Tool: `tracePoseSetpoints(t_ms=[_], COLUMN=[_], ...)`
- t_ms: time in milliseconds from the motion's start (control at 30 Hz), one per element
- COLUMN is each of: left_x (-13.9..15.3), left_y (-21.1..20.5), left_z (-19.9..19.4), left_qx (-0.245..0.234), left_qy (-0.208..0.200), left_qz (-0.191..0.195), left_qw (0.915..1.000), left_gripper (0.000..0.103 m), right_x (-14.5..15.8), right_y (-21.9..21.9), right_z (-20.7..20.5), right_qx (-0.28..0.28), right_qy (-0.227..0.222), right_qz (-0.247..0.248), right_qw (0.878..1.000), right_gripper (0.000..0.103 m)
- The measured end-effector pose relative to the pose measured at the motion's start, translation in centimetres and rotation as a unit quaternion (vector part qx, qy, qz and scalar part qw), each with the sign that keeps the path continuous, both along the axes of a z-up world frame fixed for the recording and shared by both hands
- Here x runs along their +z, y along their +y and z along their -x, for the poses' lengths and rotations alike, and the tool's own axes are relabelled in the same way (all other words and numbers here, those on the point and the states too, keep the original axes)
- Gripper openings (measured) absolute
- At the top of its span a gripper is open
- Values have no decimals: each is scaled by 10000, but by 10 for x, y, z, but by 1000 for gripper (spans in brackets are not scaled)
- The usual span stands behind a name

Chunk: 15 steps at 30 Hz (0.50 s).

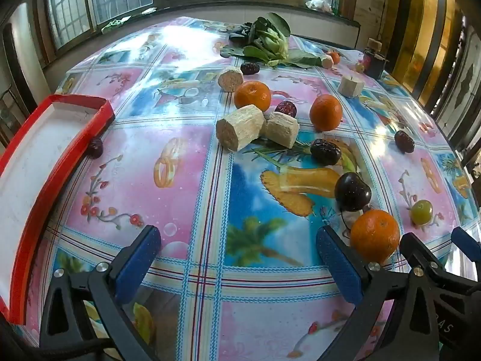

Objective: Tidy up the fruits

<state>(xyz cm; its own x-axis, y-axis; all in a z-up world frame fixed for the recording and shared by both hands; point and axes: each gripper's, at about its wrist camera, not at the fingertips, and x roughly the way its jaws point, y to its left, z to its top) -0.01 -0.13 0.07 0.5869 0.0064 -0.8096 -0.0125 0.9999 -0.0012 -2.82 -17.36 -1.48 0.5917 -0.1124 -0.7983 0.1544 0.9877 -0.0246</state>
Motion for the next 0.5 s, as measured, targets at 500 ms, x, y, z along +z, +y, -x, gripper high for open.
tracePoseSetpoints(t_ms=[500], left_x=[0], left_y=[1], left_z=[0], left_qx=[-1], left_qy=[0], left_qz=[34], left_qw=[10000], left_gripper=[103], right_x=[0], right_y=[0], right_z=[0], right_qx=[0], right_qy=[8], right_qz=[-5], right_qw=[10000], right_gripper=[103])
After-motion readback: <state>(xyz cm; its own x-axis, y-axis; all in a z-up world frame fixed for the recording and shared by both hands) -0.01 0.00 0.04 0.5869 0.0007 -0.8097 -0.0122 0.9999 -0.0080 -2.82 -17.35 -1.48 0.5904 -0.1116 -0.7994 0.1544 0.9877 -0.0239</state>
